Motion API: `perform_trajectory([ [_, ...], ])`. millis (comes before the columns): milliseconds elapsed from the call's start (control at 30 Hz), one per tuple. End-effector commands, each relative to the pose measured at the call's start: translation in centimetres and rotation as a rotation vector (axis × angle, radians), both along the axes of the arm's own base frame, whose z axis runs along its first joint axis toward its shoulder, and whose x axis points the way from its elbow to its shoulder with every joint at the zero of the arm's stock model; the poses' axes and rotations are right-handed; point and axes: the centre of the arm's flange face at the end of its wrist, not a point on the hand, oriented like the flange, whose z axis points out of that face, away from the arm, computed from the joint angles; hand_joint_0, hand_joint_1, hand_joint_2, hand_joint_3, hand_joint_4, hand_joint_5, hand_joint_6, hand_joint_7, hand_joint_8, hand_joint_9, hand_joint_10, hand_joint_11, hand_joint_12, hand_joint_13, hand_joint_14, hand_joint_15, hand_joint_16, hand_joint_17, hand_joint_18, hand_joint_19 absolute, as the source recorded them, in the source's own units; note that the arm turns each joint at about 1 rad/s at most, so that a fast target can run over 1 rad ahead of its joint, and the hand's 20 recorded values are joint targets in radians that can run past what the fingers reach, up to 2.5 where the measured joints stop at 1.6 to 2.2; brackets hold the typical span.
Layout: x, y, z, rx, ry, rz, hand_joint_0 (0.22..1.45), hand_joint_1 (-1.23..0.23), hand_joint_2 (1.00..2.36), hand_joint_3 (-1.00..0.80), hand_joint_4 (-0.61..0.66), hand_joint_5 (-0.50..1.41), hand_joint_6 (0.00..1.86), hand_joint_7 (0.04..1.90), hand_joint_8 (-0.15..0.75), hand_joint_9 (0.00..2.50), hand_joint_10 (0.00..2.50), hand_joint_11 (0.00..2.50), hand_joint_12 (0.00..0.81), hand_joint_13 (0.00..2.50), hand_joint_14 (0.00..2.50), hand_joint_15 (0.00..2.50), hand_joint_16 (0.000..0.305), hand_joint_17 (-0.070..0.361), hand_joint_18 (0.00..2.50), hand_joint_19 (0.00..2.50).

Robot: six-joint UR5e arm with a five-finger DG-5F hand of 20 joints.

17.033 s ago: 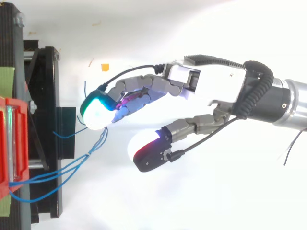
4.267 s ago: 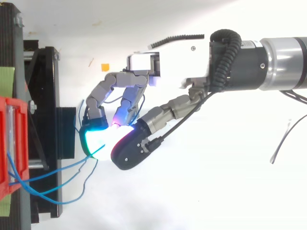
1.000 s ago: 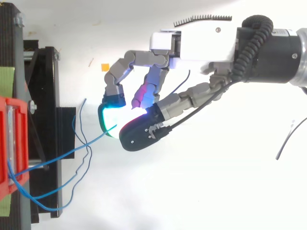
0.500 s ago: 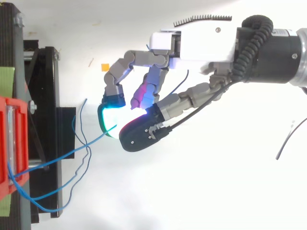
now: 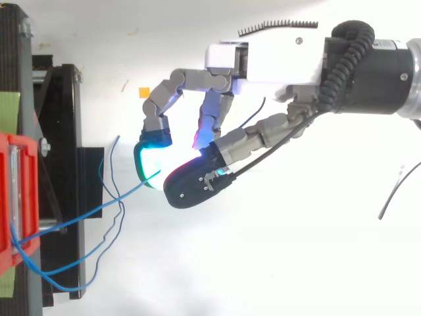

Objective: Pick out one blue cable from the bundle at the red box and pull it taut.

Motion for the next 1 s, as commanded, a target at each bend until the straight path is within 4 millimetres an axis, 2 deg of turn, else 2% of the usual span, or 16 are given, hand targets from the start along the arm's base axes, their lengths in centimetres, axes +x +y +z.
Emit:
perform_trajectory([
  [0,0.02,0.11,0.0,0.0,0.0,0.001,0.75,-0.84,1.02,-0.25,-0.09,-0.11,0.93,1.03,0.295,1.43,0.02,1.05,0.352,1.3,0.03,0.93,0.043,0.097,0.99,0.82],
  [300,0.0,0.0,0.0,0.0,0.0,0.0,0.75,-0.84,1.02,-0.25,-0.1,-0.11,0.93,1.02,0.294,1.43,0.02,1.08,0.305,1.43,0.02,1.26,0.043,0.097,1.08,0.98],
  [967,0.0,0.0,0.0,0.0,0.0,0.0,0.75,-0.84,1.02,-0.25,-0.09,-0.11,0.93,1.02,0.299,1.44,0.02,1.09,0.307,1.44,0.02,1.27,0.044,0.099,1.09,0.97],
])
